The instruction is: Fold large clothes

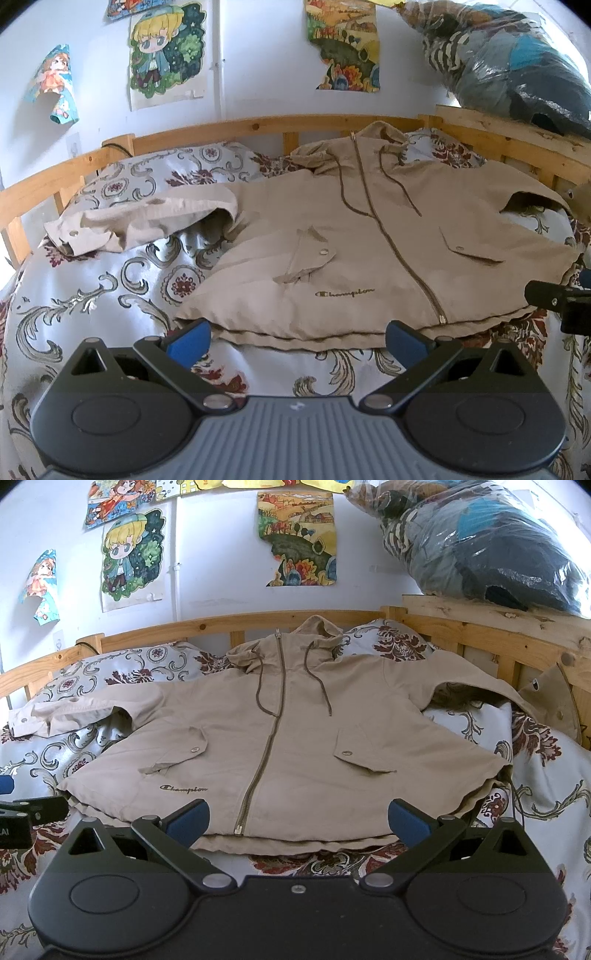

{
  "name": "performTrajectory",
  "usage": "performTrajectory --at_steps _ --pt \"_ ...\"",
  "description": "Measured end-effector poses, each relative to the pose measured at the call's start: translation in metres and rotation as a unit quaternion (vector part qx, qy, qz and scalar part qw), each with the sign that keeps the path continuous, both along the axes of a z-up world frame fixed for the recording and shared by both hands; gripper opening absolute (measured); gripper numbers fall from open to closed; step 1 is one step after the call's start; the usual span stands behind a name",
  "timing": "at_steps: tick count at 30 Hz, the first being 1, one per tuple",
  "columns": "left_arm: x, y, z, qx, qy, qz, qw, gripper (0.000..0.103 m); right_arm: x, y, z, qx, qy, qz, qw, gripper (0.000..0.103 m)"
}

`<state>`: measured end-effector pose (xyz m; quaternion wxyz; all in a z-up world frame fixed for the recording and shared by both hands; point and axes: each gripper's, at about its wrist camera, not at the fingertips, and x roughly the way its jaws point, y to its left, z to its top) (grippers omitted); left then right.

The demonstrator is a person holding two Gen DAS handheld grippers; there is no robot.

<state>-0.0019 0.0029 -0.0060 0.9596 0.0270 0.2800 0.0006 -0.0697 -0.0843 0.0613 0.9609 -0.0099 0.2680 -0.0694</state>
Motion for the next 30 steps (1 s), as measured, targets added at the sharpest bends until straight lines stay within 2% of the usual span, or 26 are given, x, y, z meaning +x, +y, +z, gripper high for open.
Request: performTrajectory --at_steps 8,11,16,18,21,25,30 --pt "0.010 -0.002 -0.007 0.013 0.043 0.016 0.9989 0.102 0.003 -0.001 -0.003 0.001 0.014 -0.021 1.000 0.102" --pt "0.017 0.001 -0.010 -0.012 0.071 0.015 0.9973 0.102 0.005 -0.004 -0.004 0.002 0.024 -0.040 0.999 0.102" --pt "0.032 0.004 -0.005 -0.058 0.110 -0.012 0.9922 0.102 0.005 -0.014 -0.005 0.039 0.031 -0.046 0.998 0.102" --pt "0.038 -0.001 0.001 -0.043 0.105 -0.026 0.9933 0.102 0.005 -0.016 -0.004 0.043 0.033 -0.054 0.997 0.102" --pt "0.052 -0.015 0.015 0.004 0.102 -0.055 0.9932 0.102 0.005 -0.022 -0.002 0.056 0.029 -0.068 0.996 0.102" --pt "0.081 -0.027 0.034 0.031 0.112 -0.069 0.9908 0.102 0.004 -0.040 0.005 0.082 0.003 -0.106 0.991 0.102" --pt "0.122 -0.047 0.045 0.062 0.137 -0.082 0.9852 0.102 0.005 -0.082 0.022 0.132 -0.043 -0.176 0.975 0.102"
